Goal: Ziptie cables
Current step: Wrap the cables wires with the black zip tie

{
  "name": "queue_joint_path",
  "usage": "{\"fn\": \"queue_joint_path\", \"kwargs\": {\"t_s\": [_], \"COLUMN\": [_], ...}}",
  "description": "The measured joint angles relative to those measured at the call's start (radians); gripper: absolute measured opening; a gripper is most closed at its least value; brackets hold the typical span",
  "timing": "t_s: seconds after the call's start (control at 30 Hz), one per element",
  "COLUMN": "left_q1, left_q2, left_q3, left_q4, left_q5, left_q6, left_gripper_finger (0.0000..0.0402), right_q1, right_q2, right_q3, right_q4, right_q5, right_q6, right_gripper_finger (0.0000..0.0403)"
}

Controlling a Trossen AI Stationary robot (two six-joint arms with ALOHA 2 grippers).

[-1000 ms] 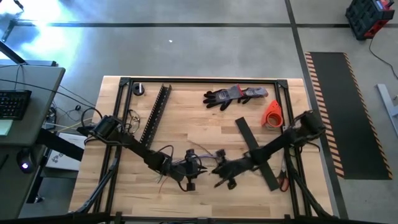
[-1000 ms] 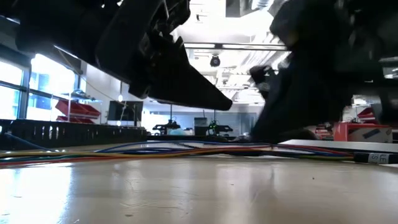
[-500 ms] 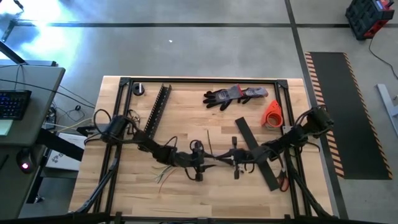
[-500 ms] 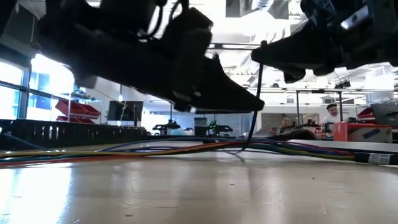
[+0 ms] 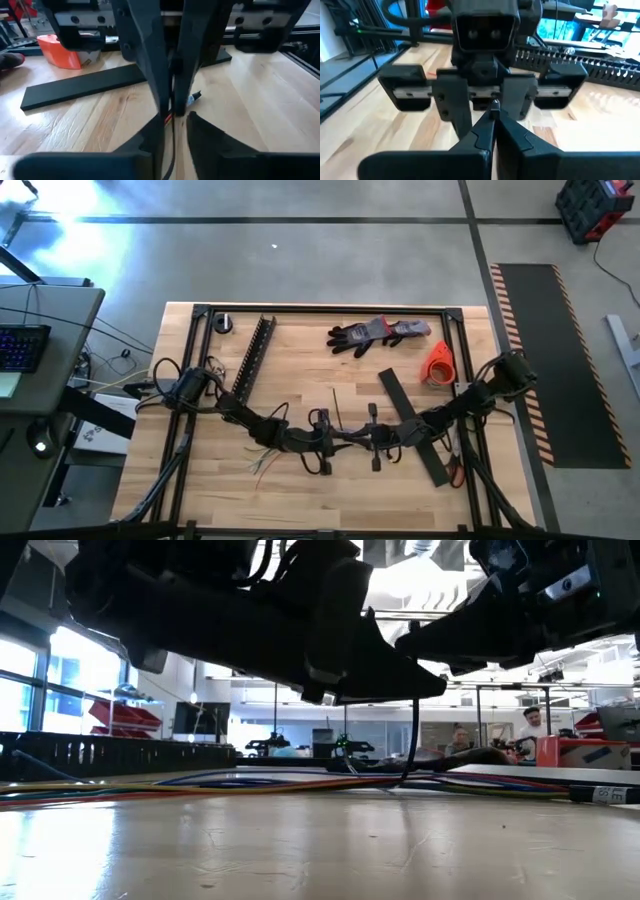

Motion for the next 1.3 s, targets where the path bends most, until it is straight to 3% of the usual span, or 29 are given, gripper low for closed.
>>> {"fn": "queue_joint_path", "kwargs": {"t_s": [0.13, 0.33, 0.5, 0.7, 0.83, 0.97, 1.2, 1.3], "left_q1": [-0.011, -0.016, -0.019, -0.019, -0.019, -0.019, -0.023, -0.023], "left_q2": [0.0, -0.001, -0.001, -0.001, -0.001, -0.001, -0.001, -0.001], "left_q3": [0.0, 0.0, 0.0, 0.0, 0.0, 0.0, 0.0, 0.0], "left_q4": [0.0, -0.036, -0.039, -0.036, -0.035, -0.034, -0.034, -0.033], "left_q5": [-0.03, -0.04, -0.014, -0.013, -0.014, -0.014, -0.018, -0.018], "left_q6": [0.01, -0.034, -0.042, -0.042, -0.044, -0.045, -0.044, -0.044], "left_gripper_finger": [0.0009, 0.0002, 0.0, 0.0, 0.0, 0.0, 0.0, 0.0], "right_q1": [0.0, 0.0, -0.012, -0.016, -0.014, 0.004, 0.005, 0.006], "right_q2": [0.0, -0.005, -0.052, -0.208, -0.295, -0.306, -0.222, -0.165], "right_q3": [0.0, 0.0, 0.005, 0.072, 0.143, 0.152, 0.153, 0.153], "right_q4": [-0.013, -0.068, -0.178, -0.603, -0.79, -0.681, -0.585, -0.542], "right_q5": [0.013, 0.056, -0.006, -0.091, -0.081, -0.082, -0.093, -0.104], "right_q6": [-0.002, 0.0, 0.113, 0.193, 0.214, 0.114, 0.08, 0.092], "right_gripper_finger": [0.0, 0.0012, 0.0085, 0.0191, 0.0214, 0.0177, 0.0018, 0.0012]}}
